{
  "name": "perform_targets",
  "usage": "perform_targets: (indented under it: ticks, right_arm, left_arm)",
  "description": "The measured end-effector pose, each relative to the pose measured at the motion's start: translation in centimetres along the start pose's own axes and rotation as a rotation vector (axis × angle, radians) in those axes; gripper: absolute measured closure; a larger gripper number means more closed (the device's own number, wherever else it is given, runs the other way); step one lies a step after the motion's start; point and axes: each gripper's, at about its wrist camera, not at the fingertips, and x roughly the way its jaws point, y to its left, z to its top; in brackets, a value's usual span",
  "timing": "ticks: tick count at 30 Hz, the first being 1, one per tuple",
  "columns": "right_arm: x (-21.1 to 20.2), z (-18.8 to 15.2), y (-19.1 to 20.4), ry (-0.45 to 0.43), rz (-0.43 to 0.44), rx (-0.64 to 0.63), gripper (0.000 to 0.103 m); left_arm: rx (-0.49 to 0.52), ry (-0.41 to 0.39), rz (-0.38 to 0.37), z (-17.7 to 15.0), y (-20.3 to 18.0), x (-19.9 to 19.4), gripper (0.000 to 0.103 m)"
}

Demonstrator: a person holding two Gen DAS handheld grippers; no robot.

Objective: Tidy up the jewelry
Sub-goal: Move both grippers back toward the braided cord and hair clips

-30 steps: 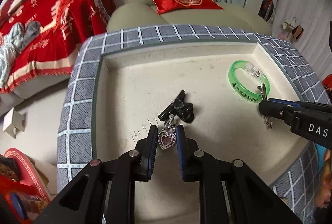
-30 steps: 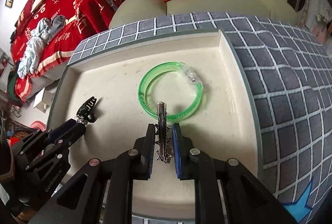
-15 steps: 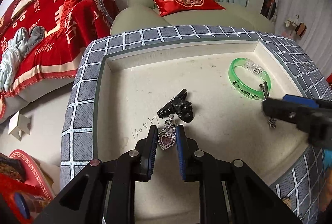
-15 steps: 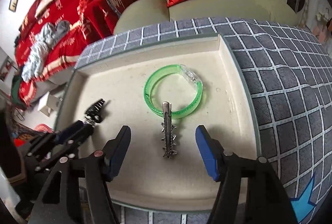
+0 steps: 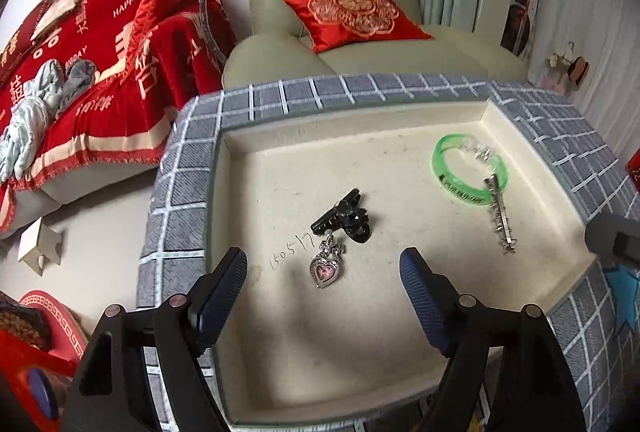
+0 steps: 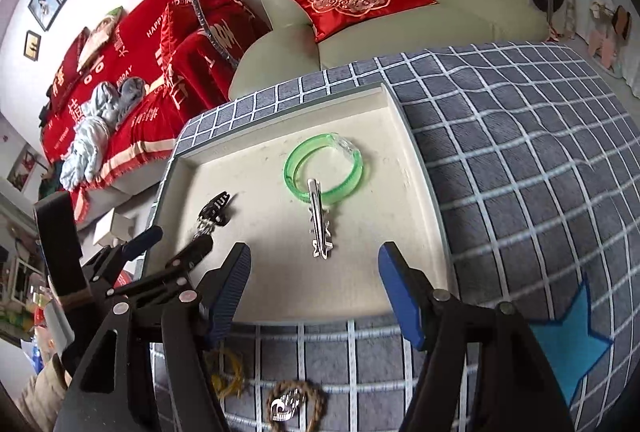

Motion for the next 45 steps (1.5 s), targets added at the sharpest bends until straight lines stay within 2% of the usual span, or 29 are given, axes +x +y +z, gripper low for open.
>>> perform_targets:
  ticks: [1, 2, 5, 9, 17, 20, 26, 34, 45]
  right_arm:
    - [-0.4, -0.3, 0.0, -0.003, 0.001, 0.004, 0.027]
    - [-0.7, -0.6, -0.1, -0.004, 0.004, 0.007, 0.026]
    - [-1.6, -1.3, 0.1, -0.010, 0.013, 0.011, 0.024]
    - [-2.7, -2.5, 0.4, -0.007, 0.013, 0.000, 0.021]
    - [-3.4, -6.0, 0.6, 0.032, -0.011, -0.024, 0.021]
    - [-3.0, -7.6, 0.6, 0.062, -0.039, -0.036, 0.021]
    - [-2.2, -10.3, 0.4, 0.111, -0.085, -0.055, 0.021]
    - [-1.7, -11.9, 0.0, 0.135, -0.150, -0.064, 0.021]
    - [-0.5, -12.2, 1.3, 0.145, -0.225, -0.134, 0.021]
  left_arm:
    - [0.003, -0.012, 0.000, 0.0, 0.1, -0.5, 0.009]
    - [0.005, -0.022, 0.000, -0.1, 0.2, -1.2, 0.000]
    - [0.003, -0.063, -0.008, -0.4, 0.6, -3.1, 0.000]
    - [-0.004, -0.055, -0.030, -1.5, 1.6, -4.7, 0.000]
    - [-0.020, -0.036, -0.040, -6.1, 3.2, -7.0, 0.000]
    - [0.001, -0.004, -0.067, -7.7, 3.4, -7.1, 0.000]
    - [0.081, 0.020, -0.042, -10.3, 2.6, -6.7, 0.000]
    - [0.144, 0.034, -0.035, -10.9, 1.3, -5.5, 0.000]
    - [0.202, 0.043, -0.069, -11.2, 0.4, -4.5, 0.000]
